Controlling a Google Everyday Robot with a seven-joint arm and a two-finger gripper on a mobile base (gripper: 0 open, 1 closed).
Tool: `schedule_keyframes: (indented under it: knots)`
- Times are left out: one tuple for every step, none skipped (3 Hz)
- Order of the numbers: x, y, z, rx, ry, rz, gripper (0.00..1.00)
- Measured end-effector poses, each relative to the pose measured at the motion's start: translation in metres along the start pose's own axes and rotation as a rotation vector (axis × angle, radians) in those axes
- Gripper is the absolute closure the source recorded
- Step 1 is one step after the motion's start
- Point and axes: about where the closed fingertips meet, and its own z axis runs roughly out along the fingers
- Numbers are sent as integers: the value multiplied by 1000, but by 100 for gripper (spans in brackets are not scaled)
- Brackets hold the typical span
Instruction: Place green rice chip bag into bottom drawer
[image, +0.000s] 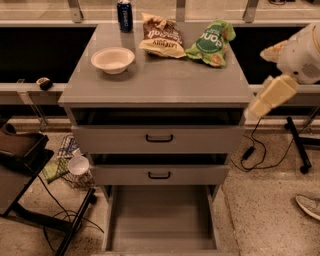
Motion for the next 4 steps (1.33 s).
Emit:
schedule_keyframes:
  knots:
    - [3, -73, 37, 38, -54, 132, 0]
    - [-7, -127, 84, 30, -41, 313, 0]
    - [-43, -176, 105, 86, -131, 478, 0]
    - [-54, -191, 101, 108, -164, 557, 0]
